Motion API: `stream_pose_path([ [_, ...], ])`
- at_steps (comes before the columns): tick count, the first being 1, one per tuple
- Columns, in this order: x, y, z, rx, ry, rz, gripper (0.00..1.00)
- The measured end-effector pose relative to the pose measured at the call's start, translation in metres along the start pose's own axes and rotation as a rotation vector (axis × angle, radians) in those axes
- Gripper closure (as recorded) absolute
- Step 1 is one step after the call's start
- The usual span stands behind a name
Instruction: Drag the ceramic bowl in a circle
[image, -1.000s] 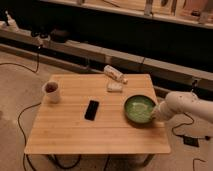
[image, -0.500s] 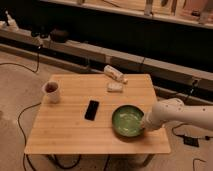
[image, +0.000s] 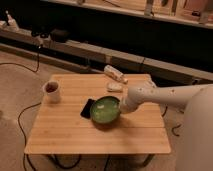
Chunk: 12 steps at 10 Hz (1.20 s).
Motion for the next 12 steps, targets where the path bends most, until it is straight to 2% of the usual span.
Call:
stream_pose_path([
  [1,0.027,0.0,-0.003,0.016,0.012,0.017,0.86],
  [3,0.067,0.029,-0.012,0.021,0.035,0.087,0.86],
  [4,0.082,0.056,-0.016,0.017,0.044,0.142,0.86],
  [5,0.087,0.084,-0.019,0.004,0.047,0.189,0.86],
  [7,0.073,0.14,-0.021,-0.032,0.033,0.274,0.86],
  [9,0.031,0.182,-0.017,-0.083,-0.008,0.316,0.86],
  [10,0.007,0.188,-0.014,-0.102,-0.03,0.309,0.86],
  [12,-0.026,0.18,-0.012,-0.108,-0.059,0.275,0.86],
])
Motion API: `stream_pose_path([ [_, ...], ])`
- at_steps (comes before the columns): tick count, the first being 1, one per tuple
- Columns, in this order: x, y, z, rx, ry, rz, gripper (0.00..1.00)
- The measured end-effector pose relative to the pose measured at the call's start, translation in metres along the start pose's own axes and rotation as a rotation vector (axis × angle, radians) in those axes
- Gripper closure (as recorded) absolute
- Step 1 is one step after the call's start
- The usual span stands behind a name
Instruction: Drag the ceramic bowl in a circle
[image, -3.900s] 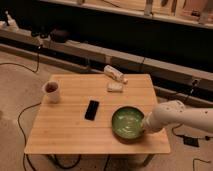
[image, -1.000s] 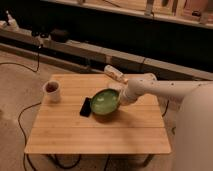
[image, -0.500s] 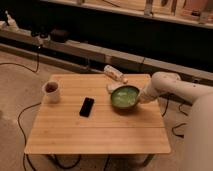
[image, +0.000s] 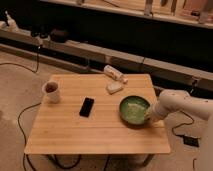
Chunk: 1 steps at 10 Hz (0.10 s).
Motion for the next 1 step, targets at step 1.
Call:
stream_pose_path([
  [1,-0.0132,-0.0053,0.002,0.003,-0.015,-0.019,0.86],
])
